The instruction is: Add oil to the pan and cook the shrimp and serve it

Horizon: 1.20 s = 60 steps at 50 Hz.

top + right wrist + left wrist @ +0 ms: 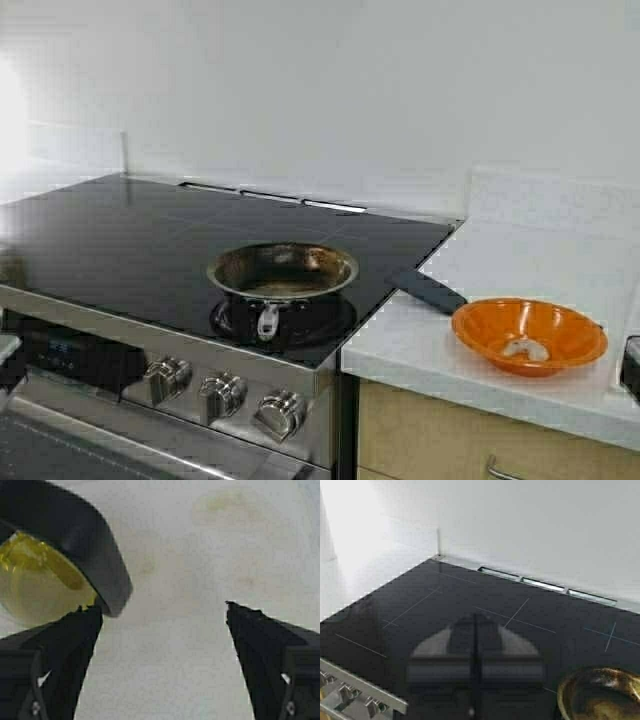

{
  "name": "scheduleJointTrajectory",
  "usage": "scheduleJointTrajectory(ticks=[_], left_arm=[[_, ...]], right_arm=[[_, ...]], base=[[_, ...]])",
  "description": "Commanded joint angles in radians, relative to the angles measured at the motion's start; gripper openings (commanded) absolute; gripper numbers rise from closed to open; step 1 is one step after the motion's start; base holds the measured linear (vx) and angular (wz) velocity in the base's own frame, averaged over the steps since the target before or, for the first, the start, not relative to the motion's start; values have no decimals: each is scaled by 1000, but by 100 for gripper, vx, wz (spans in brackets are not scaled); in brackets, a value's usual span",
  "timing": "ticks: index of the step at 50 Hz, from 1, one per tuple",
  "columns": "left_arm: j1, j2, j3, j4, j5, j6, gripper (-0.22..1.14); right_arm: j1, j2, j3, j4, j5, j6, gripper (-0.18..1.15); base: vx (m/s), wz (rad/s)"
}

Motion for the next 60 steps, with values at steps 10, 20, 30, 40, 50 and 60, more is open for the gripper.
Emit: scheduleJointTrajectory(ticks=[10, 20, 30, 40, 50, 60], left_arm=[[2, 6, 2, 2, -5, -11, 3], [2, 14, -2, 0, -5, -17, 3], [2, 32, -11, -2, 6, -29, 3], [0, 29, -18, -3, 14, -49, 3], [0, 25, -21, -3, 17, -52, 3], [0, 20, -38, -3, 60, -52, 3]], right_arm=[[0, -115, 71, 0, 133, 11, 104], [8, -247, 190, -8, 155, 2, 95], [48, -437, 279, -20, 150, 0, 41], [152, -609, 337, -104, 170, -23, 2], [301, -788, 419, -264, 167, -26, 8], [433, -925, 502, -367, 167, -25, 8]], base=[[0, 0], [0, 0], [0, 0], [0, 0], [0, 0], [0, 0]])
